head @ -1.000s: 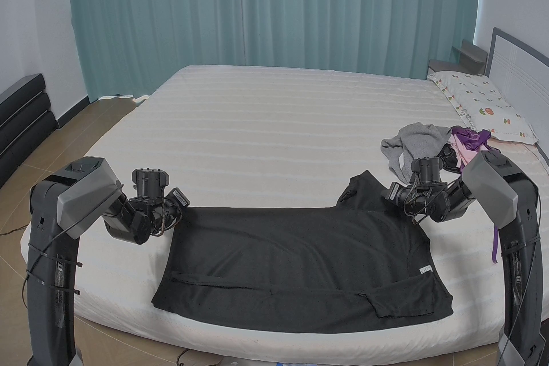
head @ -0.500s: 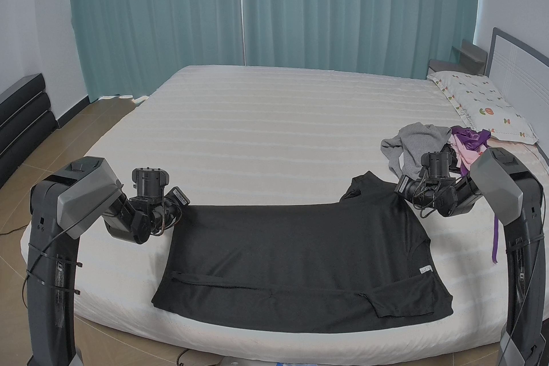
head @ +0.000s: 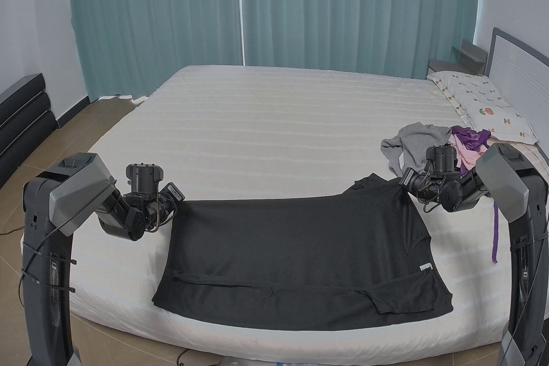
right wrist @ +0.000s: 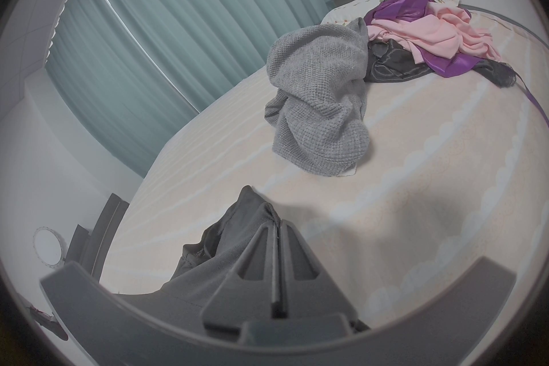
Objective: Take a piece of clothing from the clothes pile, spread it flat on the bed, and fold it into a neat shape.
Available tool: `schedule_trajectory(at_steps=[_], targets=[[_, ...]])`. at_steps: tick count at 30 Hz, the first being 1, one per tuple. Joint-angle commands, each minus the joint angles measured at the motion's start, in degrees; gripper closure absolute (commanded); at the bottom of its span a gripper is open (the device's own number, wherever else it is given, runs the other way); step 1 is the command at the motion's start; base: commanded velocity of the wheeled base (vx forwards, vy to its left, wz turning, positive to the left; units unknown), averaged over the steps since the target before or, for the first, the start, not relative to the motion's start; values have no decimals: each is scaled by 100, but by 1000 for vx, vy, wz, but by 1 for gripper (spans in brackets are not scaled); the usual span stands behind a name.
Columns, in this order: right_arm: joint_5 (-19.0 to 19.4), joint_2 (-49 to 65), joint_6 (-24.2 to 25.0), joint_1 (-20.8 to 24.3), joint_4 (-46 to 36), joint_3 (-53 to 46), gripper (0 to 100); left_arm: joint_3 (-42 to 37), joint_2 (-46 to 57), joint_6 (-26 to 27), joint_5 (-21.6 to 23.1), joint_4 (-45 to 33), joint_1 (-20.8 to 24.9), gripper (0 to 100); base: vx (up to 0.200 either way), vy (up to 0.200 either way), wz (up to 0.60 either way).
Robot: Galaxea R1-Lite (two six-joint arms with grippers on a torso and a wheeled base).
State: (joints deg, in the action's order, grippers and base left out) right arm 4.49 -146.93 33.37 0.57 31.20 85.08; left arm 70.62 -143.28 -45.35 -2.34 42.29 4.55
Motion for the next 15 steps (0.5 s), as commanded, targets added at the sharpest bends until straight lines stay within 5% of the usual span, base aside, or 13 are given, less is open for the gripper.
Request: schedule_trajectory(at_steps=[1,15], targets=[[-9,16,3,4,9,26,100,40,10,0,-3,7,-6,100,0,0,0],[8,77,12,-22,1,-193,100,171,-148,0,14,-37,20,100,0,0,0]])
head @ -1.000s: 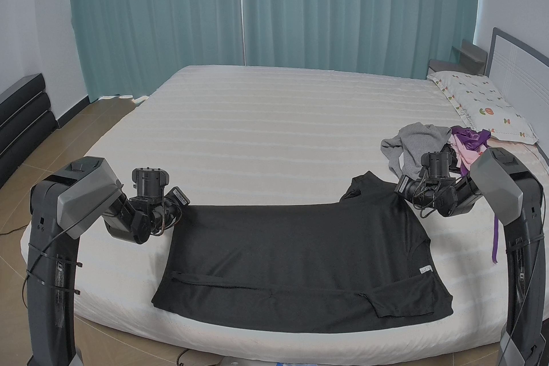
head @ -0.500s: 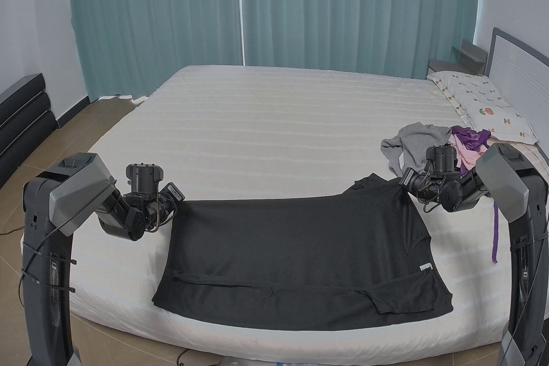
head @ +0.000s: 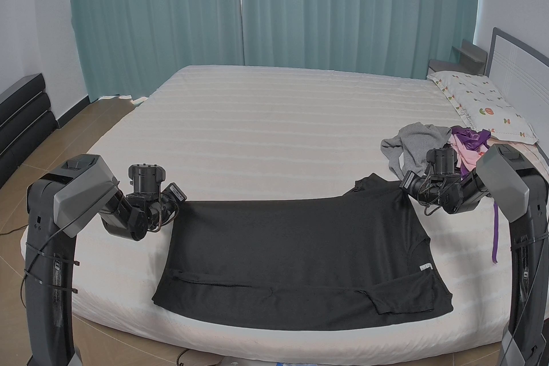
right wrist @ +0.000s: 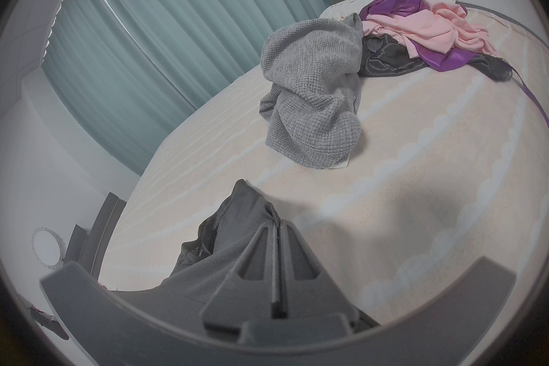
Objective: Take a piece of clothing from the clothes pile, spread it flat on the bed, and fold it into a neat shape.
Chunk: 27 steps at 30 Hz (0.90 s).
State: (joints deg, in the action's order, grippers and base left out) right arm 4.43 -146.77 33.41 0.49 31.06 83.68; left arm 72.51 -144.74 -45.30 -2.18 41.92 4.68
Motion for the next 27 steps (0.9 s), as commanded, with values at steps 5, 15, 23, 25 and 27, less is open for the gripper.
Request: schedule_trajectory(at_steps=[5,15,23,25,27], targets=[[58,272,25,-66,14,-290,100,-97,77,-14,-10,-9,-20,100,0,0,0],[384,923,139,-233,23,-1099,100,-686,596,-14,-2,44,-29,100,0,0,0],[665,1432,121,-268,436,-1899,100,-1063,877,4,-10,53,-64,100,0,0,0],[665,1494,104,-268,664,-2154,100,-1222,983,48,-10,44,-64,100,0,0,0],[665,1608,60,-268,770,-2409,100,-1345,1053,56,-10,44,-64,100,0,0,0]])
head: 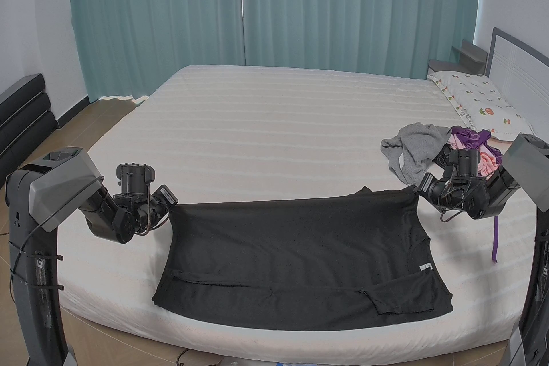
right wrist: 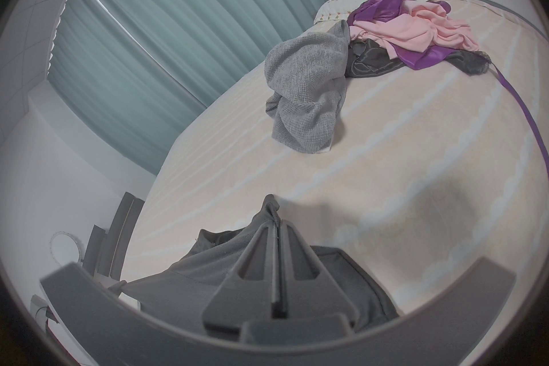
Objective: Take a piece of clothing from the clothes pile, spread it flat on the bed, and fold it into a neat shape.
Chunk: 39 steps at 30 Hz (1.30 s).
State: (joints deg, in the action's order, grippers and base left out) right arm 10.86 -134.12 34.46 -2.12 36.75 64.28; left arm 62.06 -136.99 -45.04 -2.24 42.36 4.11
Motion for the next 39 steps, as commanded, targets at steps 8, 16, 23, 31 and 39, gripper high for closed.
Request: schedule_trajectory(at_steps=[8,16,23,31,39], targets=[[215,940,-62,-78,253,-1207,100,-775,576,40,5,0,20,100,0,0,0],[382,1301,-440,-87,306,-2183,100,-1416,928,84,13,0,125,100,0,0,0],[382,1353,-906,-87,315,-2877,100,-1987,884,233,31,9,292,100,0,0,0],[382,1178,-1100,-43,306,-3220,100,-2225,884,233,75,0,363,100,0,0,0],[382,1020,-1275,-43,306,-3299,100,-2321,875,251,84,0,389,0,0,0,0]])
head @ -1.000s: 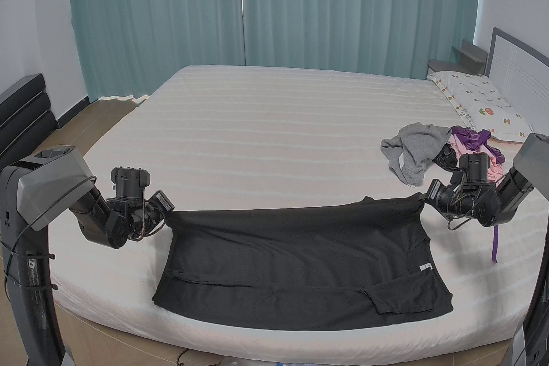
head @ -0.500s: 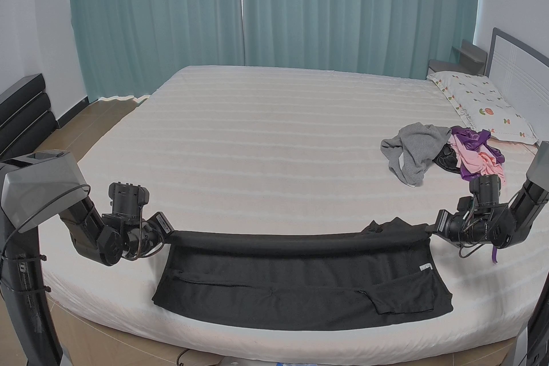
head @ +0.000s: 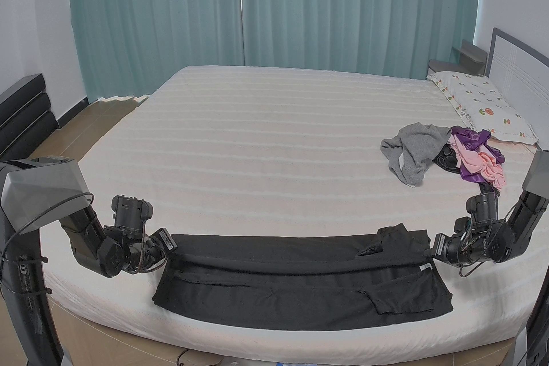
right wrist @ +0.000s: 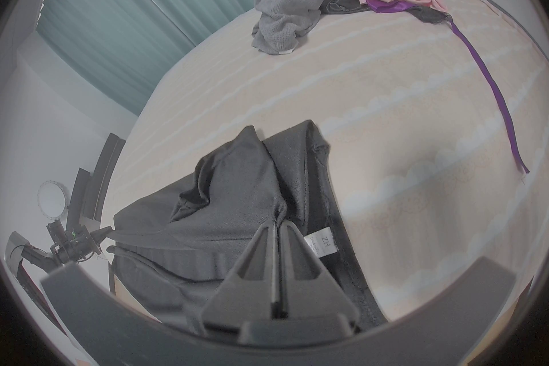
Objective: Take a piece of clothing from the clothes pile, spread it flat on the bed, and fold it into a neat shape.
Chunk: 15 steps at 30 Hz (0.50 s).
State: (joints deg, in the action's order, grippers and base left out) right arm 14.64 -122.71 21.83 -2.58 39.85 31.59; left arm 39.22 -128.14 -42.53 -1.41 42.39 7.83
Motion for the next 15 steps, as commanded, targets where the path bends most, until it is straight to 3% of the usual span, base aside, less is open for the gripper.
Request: schedule_trajectory(at_steps=[1,8,15], targets=[[4,-165,-65,12,-4,-56,0,-46,-10,-1,1,-2,35,0,0,0,0],[21,107,32,-102,14,58,0,-55,113,-18,1,-2,35,0,0,0,0],[223,125,295,-330,14,357,0,429,105,-53,1,-46,-53,0,0,0,0]])
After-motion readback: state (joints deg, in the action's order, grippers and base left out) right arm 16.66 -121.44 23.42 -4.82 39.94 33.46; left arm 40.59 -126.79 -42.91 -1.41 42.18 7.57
